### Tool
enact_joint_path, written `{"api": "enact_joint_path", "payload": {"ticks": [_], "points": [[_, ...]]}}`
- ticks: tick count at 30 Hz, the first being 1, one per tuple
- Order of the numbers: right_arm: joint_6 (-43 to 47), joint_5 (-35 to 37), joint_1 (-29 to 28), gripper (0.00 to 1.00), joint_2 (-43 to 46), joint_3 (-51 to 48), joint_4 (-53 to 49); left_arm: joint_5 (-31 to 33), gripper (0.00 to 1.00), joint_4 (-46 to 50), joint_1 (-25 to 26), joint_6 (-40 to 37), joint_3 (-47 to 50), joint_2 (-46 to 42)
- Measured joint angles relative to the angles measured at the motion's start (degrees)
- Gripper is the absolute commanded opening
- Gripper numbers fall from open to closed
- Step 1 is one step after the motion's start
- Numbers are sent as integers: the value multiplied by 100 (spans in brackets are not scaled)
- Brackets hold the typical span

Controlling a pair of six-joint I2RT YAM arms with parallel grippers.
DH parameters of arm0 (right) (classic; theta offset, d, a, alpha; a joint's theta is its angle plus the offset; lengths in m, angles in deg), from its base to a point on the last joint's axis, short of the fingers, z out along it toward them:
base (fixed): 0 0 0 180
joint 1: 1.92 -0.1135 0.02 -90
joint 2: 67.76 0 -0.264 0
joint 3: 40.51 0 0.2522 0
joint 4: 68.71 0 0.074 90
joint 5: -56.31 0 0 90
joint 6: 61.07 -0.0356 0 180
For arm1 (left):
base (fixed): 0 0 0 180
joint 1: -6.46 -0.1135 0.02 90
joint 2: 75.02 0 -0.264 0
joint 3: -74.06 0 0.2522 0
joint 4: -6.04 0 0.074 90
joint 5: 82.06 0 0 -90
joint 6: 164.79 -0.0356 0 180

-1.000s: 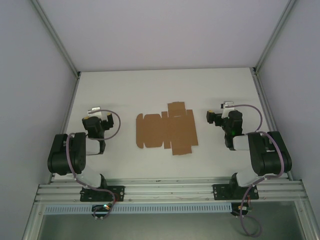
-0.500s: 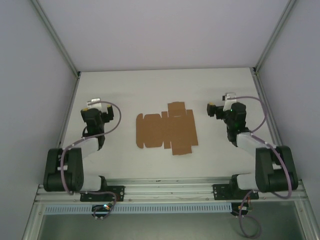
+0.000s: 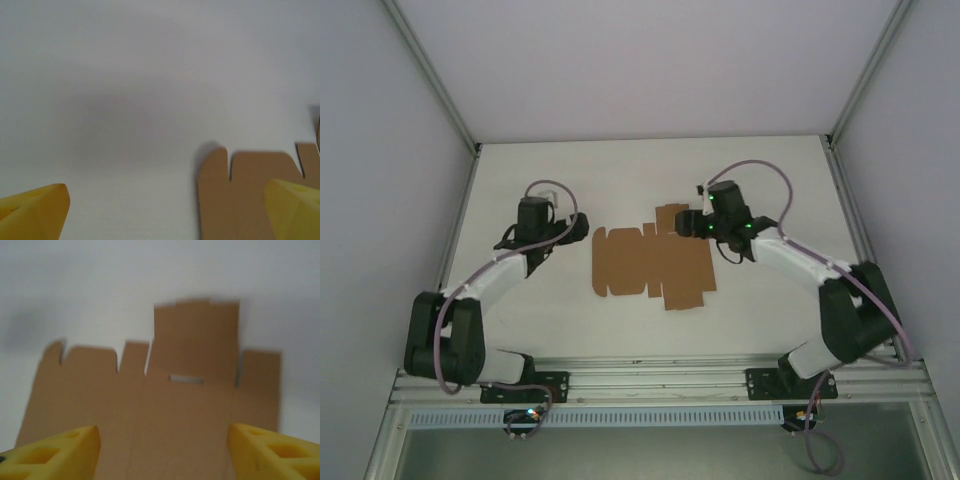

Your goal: Assemble paper box

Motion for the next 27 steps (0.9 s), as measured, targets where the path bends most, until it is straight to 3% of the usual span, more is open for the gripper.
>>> {"api": "enact_joint_path", "payload": {"ticks": [9, 22, 27], "points": [[-535, -20, 33, 58, -1344, 181, -557, -1069, 100, -90, 50, 660, -11, 557], [-848, -229, 223, 54, -1368, -173, 297, -2173, 100, -872, 315, 1117, -37, 1412], [-916, -289, 245, 54, -1353, -282, 566, -2476, 89, -1252, 339, 1303, -31, 1526]]}}
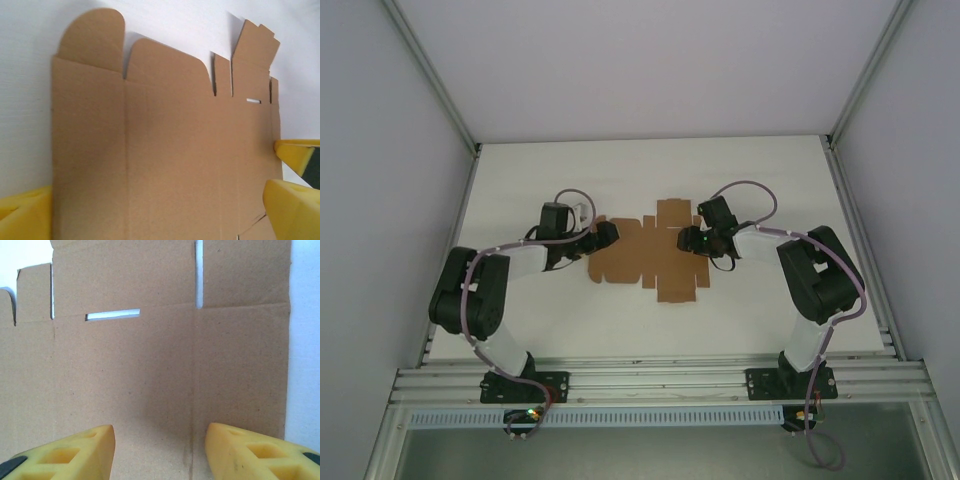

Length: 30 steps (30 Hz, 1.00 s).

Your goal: Assemble paper box

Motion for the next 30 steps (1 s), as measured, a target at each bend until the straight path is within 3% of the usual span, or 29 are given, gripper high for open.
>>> {"api": "enact_joint_path", "payload": {"ticks": [3, 5, 7, 10, 11, 19, 25, 30], "points": [[7, -76, 2, 54, 0, -46, 120, -232, 83, -240, 31, 101, 2, 127], [22, -114, 11, 54, 0, -72, 192, -341, 73, -358, 37, 140, 28, 133], [28, -129, 11, 54, 4, -94, 243, -389, 57, -413, 44, 170, 37, 74], [101, -195, 11, 56, 37, -160, 369, -348, 19, -372, 61, 109, 50, -138], [138, -221, 15, 58, 59, -186, 400, -321, 2, -341, 79, 72, 50, -243], [409, -404, 15, 73, 807, -616, 304, -238, 0, -118, 227, -184, 66, -1010], [328, -560, 118, 75, 2446, -1355, 420, -140, 0, -188, 219, -190, 236, -2122], [155, -1187, 693, 75, 3460, -1886, 855, -256, 0, -212, 223, -146, 240, -3119]]}}
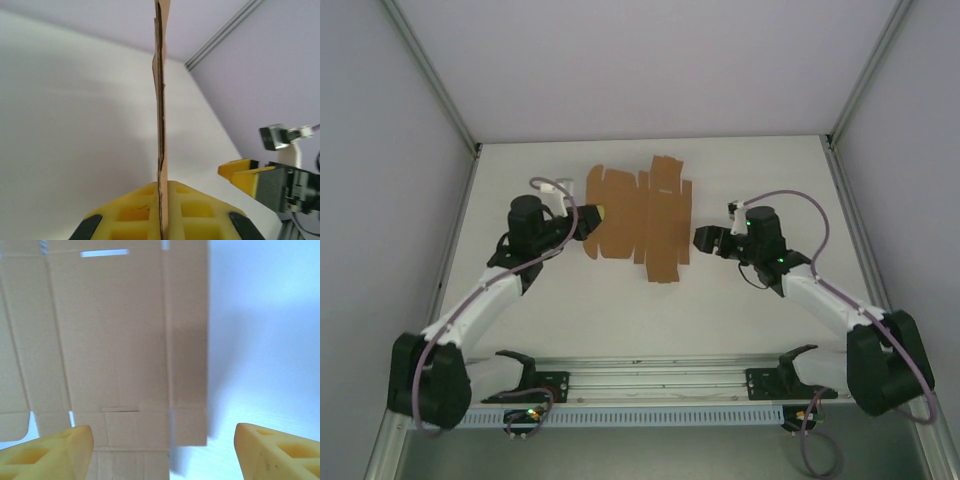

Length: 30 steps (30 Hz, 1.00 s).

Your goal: Assemble paper box

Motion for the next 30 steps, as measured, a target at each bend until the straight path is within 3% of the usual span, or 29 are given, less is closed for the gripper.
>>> {"api": "enact_joint_path", "payload": {"ticks": [5, 18, 21, 23, 26, 30], "points": [[-374, -894, 638, 73, 229, -494, 798, -122, 0, -94, 7, 223, 20, -833], [-905, -2170, 656, 61, -249, -573, 2490, -374, 0, -315, 114, 905, 136, -1130], [-1049, -2358, 656, 48, -415, -573, 2848, -417, 0, -396, 116, 944, 149, -1163], [-1102, -2455, 656, 30, -450, -573, 3001, -415, 0, -411, 122, 944, 155, -1209], [-1137, -2518, 656, 16, -444, -564, 3064, -369, 0, -402, 122, 942, 155, -1272], [-984, -2518, 640, 4, -304, -509, 2728, -190, 0, -295, 166, 894, 186, -1287]]}}
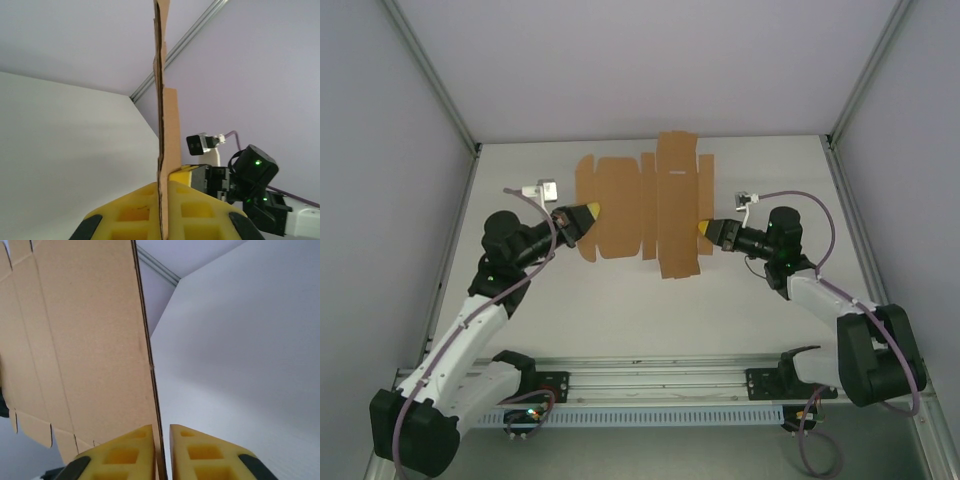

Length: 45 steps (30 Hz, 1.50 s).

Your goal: Assemble paper box

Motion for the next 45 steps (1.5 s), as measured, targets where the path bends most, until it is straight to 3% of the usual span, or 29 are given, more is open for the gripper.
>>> {"api": "enact_joint_path", "payload": {"ticks": [1, 5, 6, 7, 8, 9, 10, 17, 21, 25, 29, 34, 37, 45], "points": [[92, 9, -2, 0, 70, 26, -155, 87, 0, 79, 11, -20, 9, -7], [437, 138, -24, 0, 409, 140, -846, 444, 0, 420, 22, -149, 79, -133], [535, 160, -42, 0, 479, 170, -988, 516, 11, 522, 22, -184, 85, -179], [651, 186, -70, 0, 540, 216, -1163, 584, 38, 619, 22, -236, 87, -221], [859, 299, -125, 0, 592, 315, -1464, 715, 72, 761, 26, -321, 87, -275], [1029, 446, -155, 0, 610, 415, -1742, 855, 95, 907, 17, -378, 87, -330], [1215, 623, -210, 0, 605, 546, -2065, 1062, 100, 1099, 15, -452, 87, -398], [2973, 1867, -887, 0, -192, 1690, -4212, 2859, 100, 2966, -24, -837, 81, -527], [3884, 2752, -1180, 0, -1108, 2490, -5176, 3093, 100, 3484, -66, -940, 81, -345], [4977, 4286, -1836, 0, -1733, 2903, -5346, 2885, 100, 3458, -66, -970, 81, -85], [6037, 5740, -2544, 0, -2090, 2905, -4911, 2500, 100, 3329, -66, -975, 20, 256], [7329, 6889, -3049, 0, -2214, 2343, -3346, 1993, 100, 2975, -66, -970, -264, 785], [8035, 7128, -3233, 0, -2214, 1823, -2378, 1655, 100, 2752, -63, -966, -538, 1211], [8992, 7272, -3521, 0, -2225, 1294, -1014, 942, 100, 2522, 105, -1060, -1720, 2481]]}}
